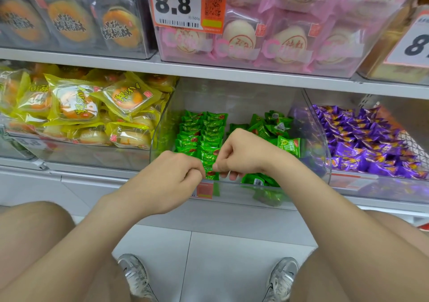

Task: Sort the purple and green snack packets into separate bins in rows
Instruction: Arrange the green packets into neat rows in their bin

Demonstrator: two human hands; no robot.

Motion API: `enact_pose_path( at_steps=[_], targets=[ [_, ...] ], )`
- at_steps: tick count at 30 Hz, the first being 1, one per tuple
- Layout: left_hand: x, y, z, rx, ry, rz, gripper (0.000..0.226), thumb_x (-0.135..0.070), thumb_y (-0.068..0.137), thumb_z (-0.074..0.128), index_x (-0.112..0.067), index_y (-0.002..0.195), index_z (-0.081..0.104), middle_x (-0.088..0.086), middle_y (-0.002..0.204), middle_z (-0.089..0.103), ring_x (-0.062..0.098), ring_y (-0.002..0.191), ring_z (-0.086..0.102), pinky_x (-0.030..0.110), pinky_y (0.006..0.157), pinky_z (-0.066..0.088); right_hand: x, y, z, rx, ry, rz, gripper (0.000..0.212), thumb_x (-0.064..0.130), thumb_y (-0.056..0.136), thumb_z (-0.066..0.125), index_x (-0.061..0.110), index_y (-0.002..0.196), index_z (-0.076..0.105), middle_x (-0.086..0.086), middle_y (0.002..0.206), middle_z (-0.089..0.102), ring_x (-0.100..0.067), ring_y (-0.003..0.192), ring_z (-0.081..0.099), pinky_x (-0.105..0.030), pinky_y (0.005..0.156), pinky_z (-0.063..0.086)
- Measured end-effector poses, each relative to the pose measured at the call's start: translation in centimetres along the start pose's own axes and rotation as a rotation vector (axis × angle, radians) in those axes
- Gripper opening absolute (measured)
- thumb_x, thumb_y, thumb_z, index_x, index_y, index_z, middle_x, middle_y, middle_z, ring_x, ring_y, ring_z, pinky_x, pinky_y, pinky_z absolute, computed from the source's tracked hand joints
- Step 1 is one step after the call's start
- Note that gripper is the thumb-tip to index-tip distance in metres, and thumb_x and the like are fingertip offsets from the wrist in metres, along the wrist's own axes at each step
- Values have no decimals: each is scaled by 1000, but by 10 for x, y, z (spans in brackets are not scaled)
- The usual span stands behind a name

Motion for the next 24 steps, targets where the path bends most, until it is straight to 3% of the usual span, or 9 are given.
enact_pose_path(
  at_steps=[3, 6, 9, 13, 16, 19, 24],
  targets=[
    [-4, 0, 4, 45, 16, 32, 51, -39, 90, 30, -20, 93, 77, -4, 90, 75, 11, 88, 65, 38, 80, 52, -10, -1, -2, -21, -80, 59, 28, 32, 93, 79, 9, 77, 80, -1, 74, 79, -13, 64, 75, -22, 52, 53],
    [-10, 2, 8, 84, 58, 72, 57, -42, 88, 26, -16, 91, 76, -1, 91, 71, 12, 92, 60, 32, 88, 45, -12, 0, 8, 0, -118, 77, 33, 45, 86, 83, 14, 74, 82, 2, 72, 77, -12, 59, 67, -20, 50, 47],
    [-18, 2, 11, 113, 52, 97, 56, -43, 88, 26, -18, 88, 76, -2, 89, 68, 9, 90, 56, 30, 89, 44, -13, 2, 12, -18, -165, 91, 27, 39, 82, 86, 14, 73, 81, 0, 64, 68, -15, 54, 54, -22, 51, 45],
    [-20, 3, 13, 136, 52, 90, 45, -44, 88, 32, -28, 82, 74, -7, 88, 65, 7, 89, 55, 27, 84, 42, -13, 5, 11, -55, -182, 79, 12, 23, 78, 84, 19, 68, 80, 2, 73, 77, -16, 74, 71, -28, 60, 57],
    [-14, 3, 13, 138, 83, 53, 36, -43, 88, 35, -32, 70, 64, -7, 82, 60, 11, 85, 54, 36, 85, 47, -9, 6, 6, -85, -187, 22, 10, 21, 77, 85, 24, 67, 81, 7, 69, 76, -10, 74, 73, -29, 63, 60],
    [-6, 4, 16, 145, 120, -12, 36, -43, 87, 33, -23, 59, 44, -2, 70, 51, 18, 75, 46, 45, 78, 49, 1, 2, 6, -80, -267, -103, 10, 19, 80, 80, 22, 71, 82, 14, 61, 71, 2, 63, 66, -20, 58, 52],
    [-4, 6, 17, 142, 150, -13, 40, -43, 87, 31, -15, 62, 44, 4, 68, 51, 22, 74, 45, 47, 77, 48, 6, -3, 15, 4, -296, -185, 8, 23, 88, 79, 23, 81, 83, 10, 66, 75, -6, 63, 73, -25, 67, 58]
  ],
)
Point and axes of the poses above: each hand's wrist, its own y-axis towards the middle knuckle, its own z-axis out of the palm, x = y × z, the point moved 10 cm from there along y, towards the middle knuckle
